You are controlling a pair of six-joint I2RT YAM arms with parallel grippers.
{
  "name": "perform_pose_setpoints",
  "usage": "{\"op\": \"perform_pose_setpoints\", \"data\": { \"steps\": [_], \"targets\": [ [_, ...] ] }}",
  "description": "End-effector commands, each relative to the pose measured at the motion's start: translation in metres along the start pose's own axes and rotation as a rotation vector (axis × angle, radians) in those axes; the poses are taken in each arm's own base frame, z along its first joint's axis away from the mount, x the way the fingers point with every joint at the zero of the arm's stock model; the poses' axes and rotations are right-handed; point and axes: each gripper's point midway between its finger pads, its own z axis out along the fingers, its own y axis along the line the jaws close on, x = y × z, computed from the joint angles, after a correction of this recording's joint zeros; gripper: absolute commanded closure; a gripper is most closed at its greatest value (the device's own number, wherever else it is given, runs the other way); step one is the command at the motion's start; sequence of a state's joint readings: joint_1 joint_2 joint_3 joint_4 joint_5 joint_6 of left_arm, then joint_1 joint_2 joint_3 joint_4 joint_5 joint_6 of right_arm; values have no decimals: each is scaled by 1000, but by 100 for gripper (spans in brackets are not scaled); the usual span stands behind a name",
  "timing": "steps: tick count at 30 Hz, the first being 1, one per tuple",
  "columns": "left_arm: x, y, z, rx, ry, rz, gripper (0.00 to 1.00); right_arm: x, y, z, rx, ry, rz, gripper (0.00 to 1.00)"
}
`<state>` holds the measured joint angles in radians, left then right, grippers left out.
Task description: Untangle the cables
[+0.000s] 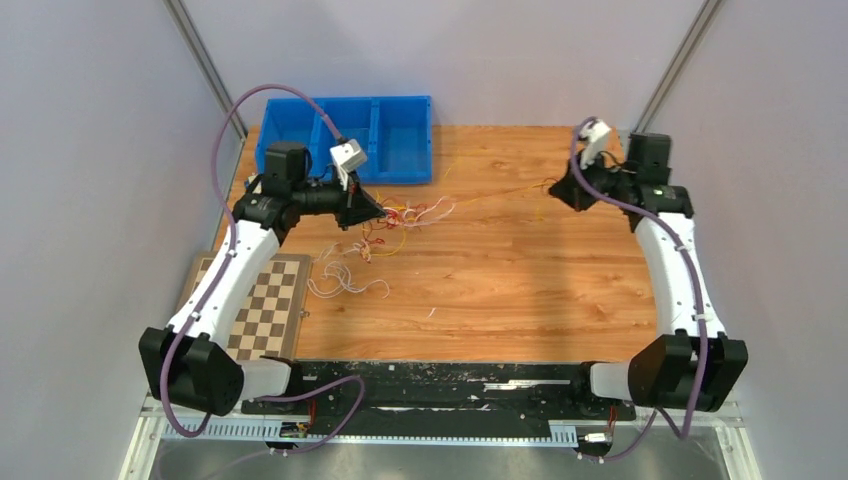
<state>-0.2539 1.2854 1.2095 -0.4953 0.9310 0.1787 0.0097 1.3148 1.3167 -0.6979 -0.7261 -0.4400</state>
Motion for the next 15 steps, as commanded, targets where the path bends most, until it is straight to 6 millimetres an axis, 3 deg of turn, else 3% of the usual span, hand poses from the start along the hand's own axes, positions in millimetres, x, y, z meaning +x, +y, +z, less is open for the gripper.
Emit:
{"op": "perform_pose_setpoints", "data": {
  "steps": [1,7,11,15],
  "targets": [
    [12,14,-30,-104,28,-48,100,4,-79,-61,302,-48,158,100],
    [32,43,-57,-214,69,-127,100,39,-149,-120,542,-38,238,100],
    [48,60,-74,-285,118,-130,100,58,-174,-140,616,-7,257,100],
    [77,81,-94,-352,190,-159,100,60,-197,-160,681,-13,265,100]
  ]
}}
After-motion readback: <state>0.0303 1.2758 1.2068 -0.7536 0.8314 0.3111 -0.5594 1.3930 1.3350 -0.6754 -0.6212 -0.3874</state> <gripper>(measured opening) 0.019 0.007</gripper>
